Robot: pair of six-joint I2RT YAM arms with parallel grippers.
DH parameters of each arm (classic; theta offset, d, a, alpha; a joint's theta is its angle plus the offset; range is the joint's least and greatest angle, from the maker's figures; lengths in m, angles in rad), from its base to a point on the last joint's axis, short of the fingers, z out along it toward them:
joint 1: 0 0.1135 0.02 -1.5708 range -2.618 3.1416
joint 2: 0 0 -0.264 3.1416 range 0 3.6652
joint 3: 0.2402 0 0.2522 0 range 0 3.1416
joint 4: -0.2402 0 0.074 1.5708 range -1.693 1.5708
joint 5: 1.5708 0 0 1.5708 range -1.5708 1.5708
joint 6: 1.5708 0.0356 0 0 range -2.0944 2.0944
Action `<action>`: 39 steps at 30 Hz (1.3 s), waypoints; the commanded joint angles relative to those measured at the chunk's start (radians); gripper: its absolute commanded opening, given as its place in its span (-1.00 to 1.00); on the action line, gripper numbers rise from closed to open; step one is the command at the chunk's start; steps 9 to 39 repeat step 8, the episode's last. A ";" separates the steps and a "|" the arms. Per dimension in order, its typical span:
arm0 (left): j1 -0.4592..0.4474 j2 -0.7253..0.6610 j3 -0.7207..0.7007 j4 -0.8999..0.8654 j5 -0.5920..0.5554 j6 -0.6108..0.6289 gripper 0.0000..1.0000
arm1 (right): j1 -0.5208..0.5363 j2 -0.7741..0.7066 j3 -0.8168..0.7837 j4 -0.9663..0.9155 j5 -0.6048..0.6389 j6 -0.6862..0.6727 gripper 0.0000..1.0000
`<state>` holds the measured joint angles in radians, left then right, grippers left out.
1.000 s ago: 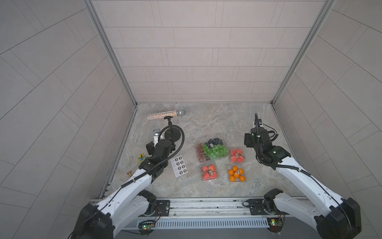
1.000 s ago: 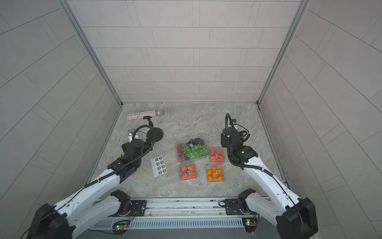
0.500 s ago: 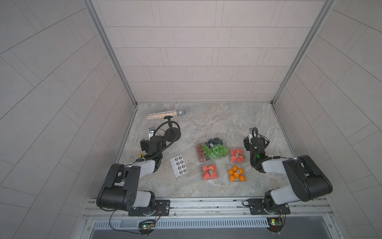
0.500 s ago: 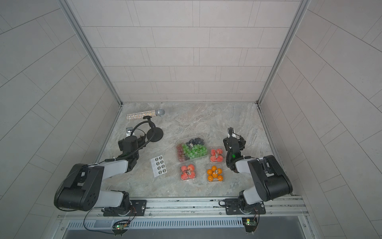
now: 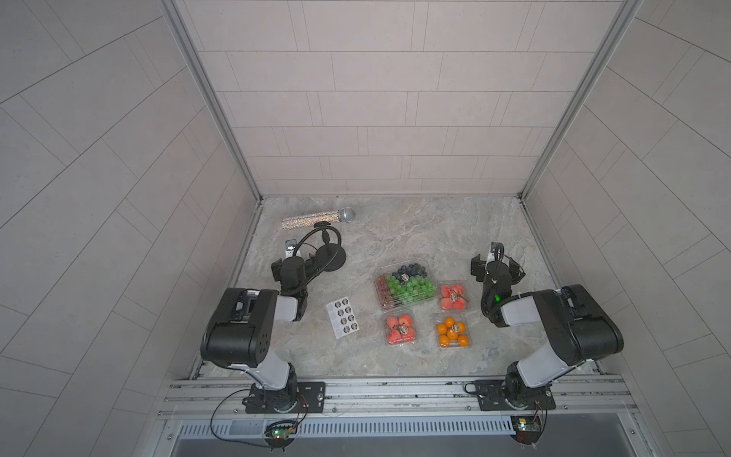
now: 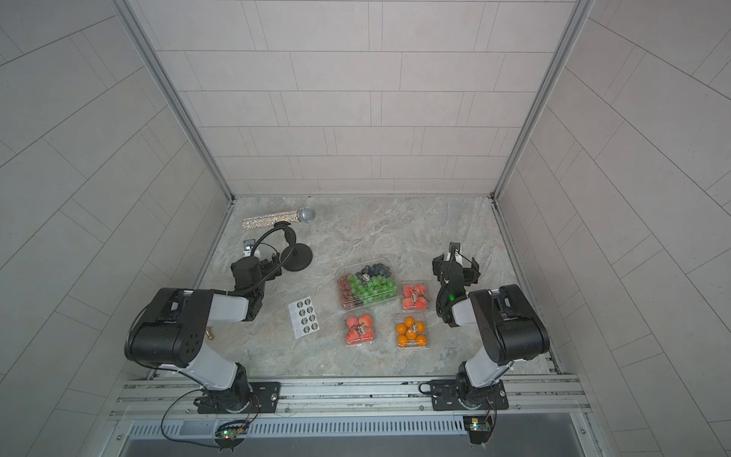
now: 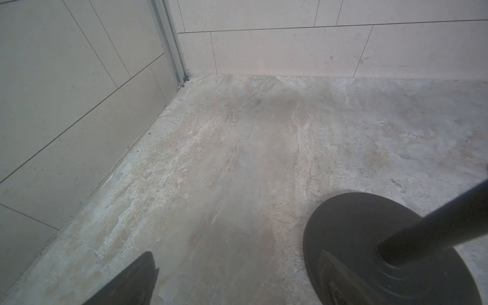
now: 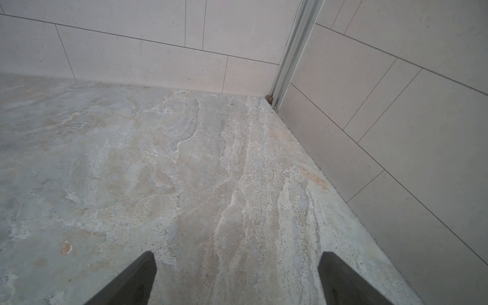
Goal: Label fruit boxes
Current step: Reset both arms
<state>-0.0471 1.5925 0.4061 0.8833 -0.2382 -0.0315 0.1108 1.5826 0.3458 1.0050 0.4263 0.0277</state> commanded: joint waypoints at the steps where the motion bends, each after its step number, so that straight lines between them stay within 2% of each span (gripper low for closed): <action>1: 0.001 0.004 0.008 0.011 0.019 0.011 0.99 | 0.000 -0.003 0.002 0.007 0.023 0.009 0.99; 39: 0.000 -0.001 0.003 0.017 0.020 0.010 0.99 | -0.011 -0.007 -0.002 0.007 -0.004 0.016 1.00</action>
